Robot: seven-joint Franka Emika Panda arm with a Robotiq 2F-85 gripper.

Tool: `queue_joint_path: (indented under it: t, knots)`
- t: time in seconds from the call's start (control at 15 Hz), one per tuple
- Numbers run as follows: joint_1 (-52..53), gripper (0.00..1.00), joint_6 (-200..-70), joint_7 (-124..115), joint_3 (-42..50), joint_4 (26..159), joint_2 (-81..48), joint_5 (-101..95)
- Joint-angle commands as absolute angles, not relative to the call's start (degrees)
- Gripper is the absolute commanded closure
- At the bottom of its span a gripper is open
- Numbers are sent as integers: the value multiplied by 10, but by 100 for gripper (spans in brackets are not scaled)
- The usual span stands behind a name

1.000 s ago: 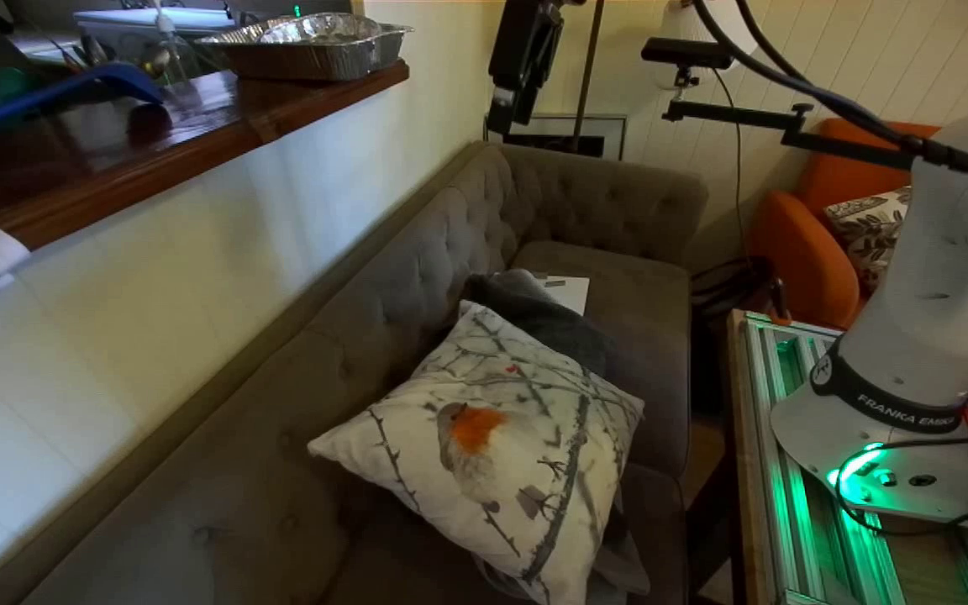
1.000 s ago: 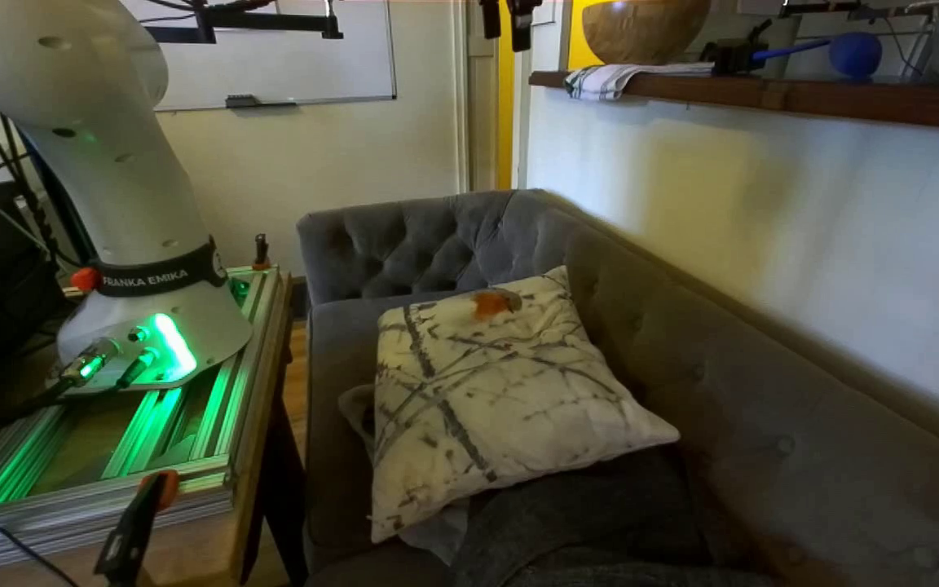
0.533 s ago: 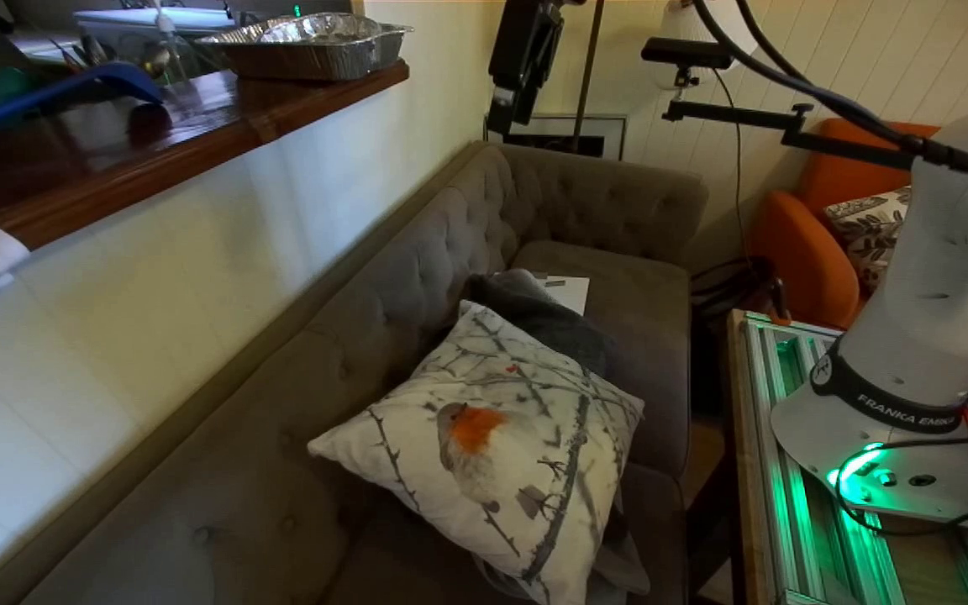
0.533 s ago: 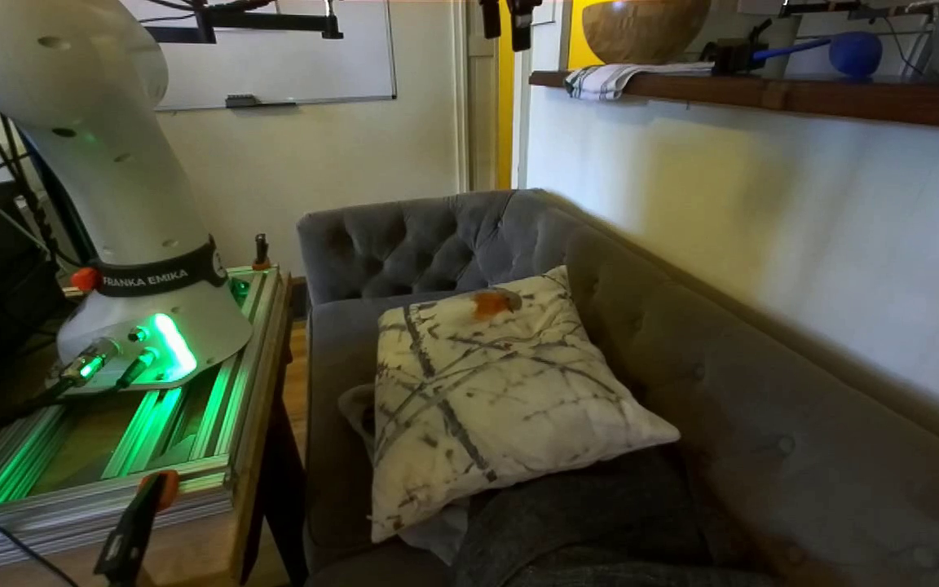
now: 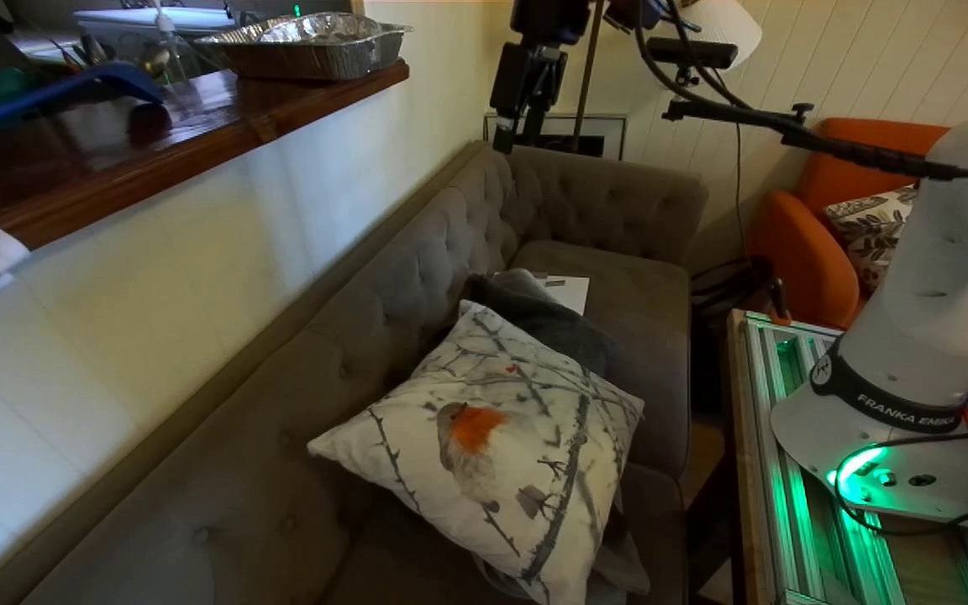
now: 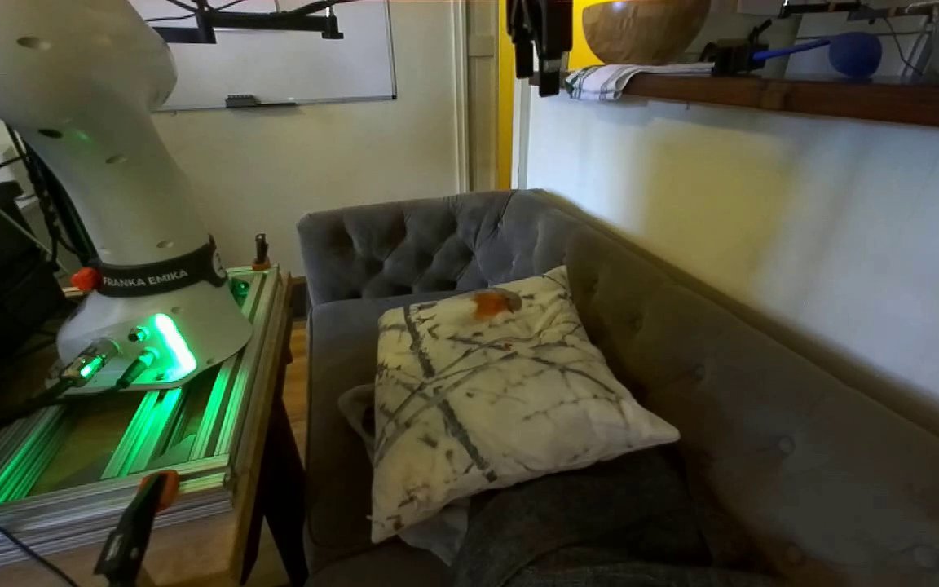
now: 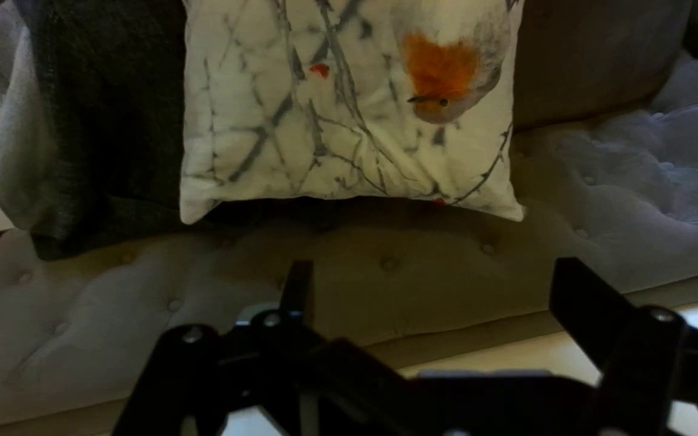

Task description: Place the grey towel over the pillow on the left.

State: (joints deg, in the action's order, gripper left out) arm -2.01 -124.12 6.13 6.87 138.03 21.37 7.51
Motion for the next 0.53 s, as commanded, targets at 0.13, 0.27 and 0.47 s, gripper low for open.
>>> queue_joint_path:
  t: [0.13,0.27,0.47]
  knots:
    - [-46,0,-1307,184,136,1371,103,97]
    - [-52,0,-1330,255,158,1370,61,118]
    - [-72,0,-1383,336,167,1369,-12,136]
